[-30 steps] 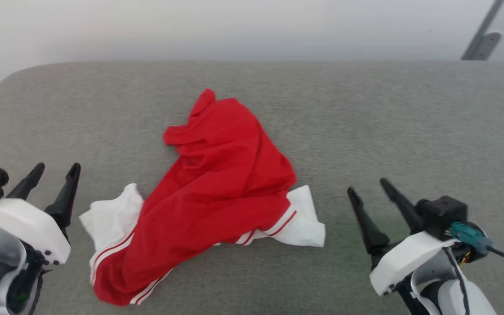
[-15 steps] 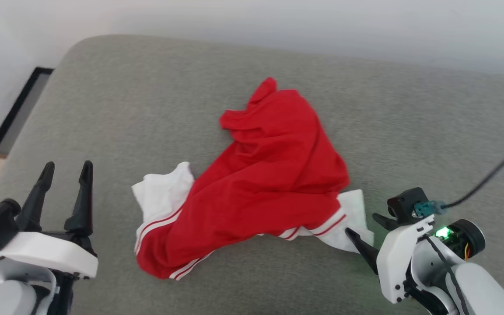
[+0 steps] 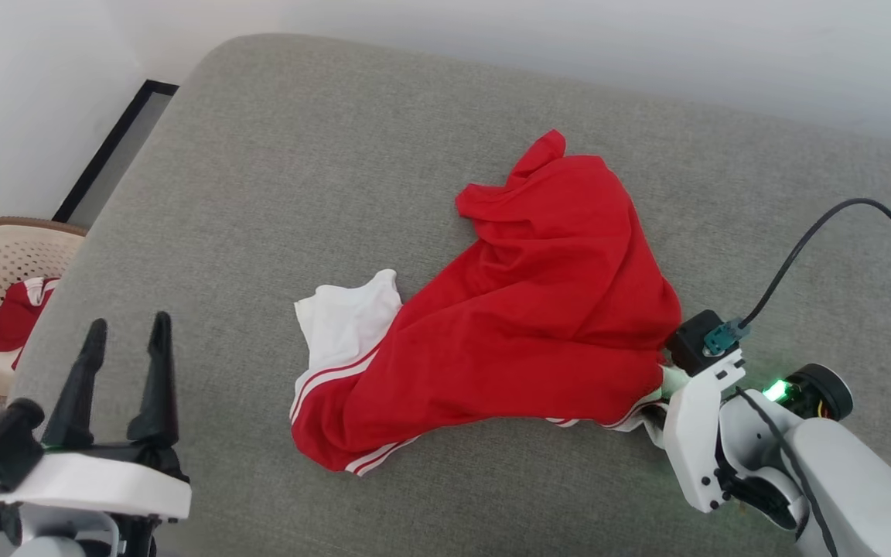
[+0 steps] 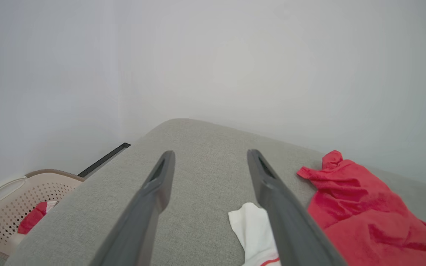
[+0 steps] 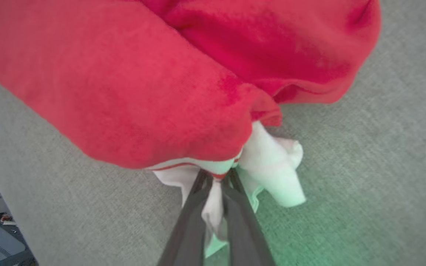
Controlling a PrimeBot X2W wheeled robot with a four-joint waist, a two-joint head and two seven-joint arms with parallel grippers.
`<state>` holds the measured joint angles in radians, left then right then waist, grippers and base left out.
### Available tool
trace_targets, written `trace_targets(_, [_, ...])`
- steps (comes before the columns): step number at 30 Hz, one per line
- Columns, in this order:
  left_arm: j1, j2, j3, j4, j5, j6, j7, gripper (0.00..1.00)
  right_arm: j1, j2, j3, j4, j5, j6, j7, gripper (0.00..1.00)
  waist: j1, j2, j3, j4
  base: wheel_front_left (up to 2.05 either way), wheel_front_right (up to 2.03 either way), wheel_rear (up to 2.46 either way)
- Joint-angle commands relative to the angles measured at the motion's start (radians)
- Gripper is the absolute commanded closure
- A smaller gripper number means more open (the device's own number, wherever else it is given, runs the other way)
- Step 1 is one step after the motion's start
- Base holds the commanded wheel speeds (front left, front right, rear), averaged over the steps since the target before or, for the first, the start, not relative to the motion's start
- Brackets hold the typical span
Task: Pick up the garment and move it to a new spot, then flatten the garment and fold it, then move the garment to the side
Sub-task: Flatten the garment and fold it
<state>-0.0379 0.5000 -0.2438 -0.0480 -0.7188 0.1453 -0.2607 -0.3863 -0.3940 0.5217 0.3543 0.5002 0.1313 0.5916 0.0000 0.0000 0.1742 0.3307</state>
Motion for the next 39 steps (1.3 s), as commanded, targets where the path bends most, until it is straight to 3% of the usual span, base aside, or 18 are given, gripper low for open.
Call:
trace_targets(1, [0.013, -0.013, 0.017, -0.003, 0.013, -0.01, -0.006, 0.0, 0.017, -0.011, 0.014, 0.024, 0.004, -0.001, 0.018, 1.0, 0.0, 0.0, -0.003, -0.002, 0.0, 0.0, 0.0])
trace_targets(9, [0.079, -0.065, 0.118, -0.016, 0.064, -0.057, -0.005, 0.0, 0.004, -0.098, -0.061, -0.101, 0.101, -0.002, 0.084, 1.0, 0.0, 0.0, -0.022, -0.041, 0.0, 0.0, 0.0])
trace_targets(10, [0.088, -0.076, 0.131, -0.017, 0.074, -0.068, -0.005, 0.0, 0.014, -0.13, -0.106, -0.135, 0.104, -0.002, 0.102, 1.0, 0.0, 0.0, -0.025, -0.051, 0.0, 0.0, 0.0])
trace_targets(13, [0.096, -0.084, 0.144, -0.015, 0.082, -0.076, -0.005, 0.0, 0.039, -0.15, -0.157, -0.163, 0.113, -0.002, 0.131, 1.0, 0.0, 0.0, -0.028, -0.059, 0.0, 0.0, 0.0])
trace_targets(17, [0.102, -0.101, 0.156, -0.004, 0.093, -0.1, -0.005, 0.0, 0.111, -0.194, -0.31, -0.194, 0.106, -0.002, 0.219, 1.0, 0.0, 0.0, -0.03, -0.073, 0.0, 0.0, 0.0])
trace_targets(24, [0.088, -0.108, 0.139, 0.018, 0.091, -0.136, -0.001, 0.0, 0.169, -0.129, -0.454, -0.148, 0.044, -0.001, 0.262, 1.0, 0.0, 0.0, -0.018, -0.088, 0.0, 0.0, 0.0])
trace_targets(25, [0.086, -0.11, 0.13, 0.021, 0.084, -0.142, 0.009, 0.0, 0.164, -0.12, -0.463, -0.139, 0.028, -0.001, 0.251, 0.62, 0.0, 0.0, -0.017, -0.09, 0.0, 0.0, 0.0])
trace_targets(26, [0.083, -0.109, 0.121, 0.026, 0.083, -0.148, 0.018, 0.0, 0.159, -0.112, -0.467, -0.132, 0.013, -0.001, 0.242, 0.0, 0.0, 0.0, -0.016, -0.091, 0.0, 0.0, 0.0])
trace_targets(31, [0.072, -0.094, 0.083, 0.038, 0.075, -0.168, 0.084, 0.0, 0.151, -0.069, -0.495, -0.128, -0.026, -0.001, 0.217, 0.0, 0.0, 0.0, -0.024, -0.106, 0.0, 0.0, 0.0])
trace_targets(39, [0.083, -0.058, 0.018, 0.013, 0.029, -0.163, 0.3, 0.0, 0.193, -0.033, -0.565, -0.273, -0.05, -0.001, 0.163, 0.0, 0.0, 0.0, -0.044, -0.163, 0.0, 0.0, 0.0])
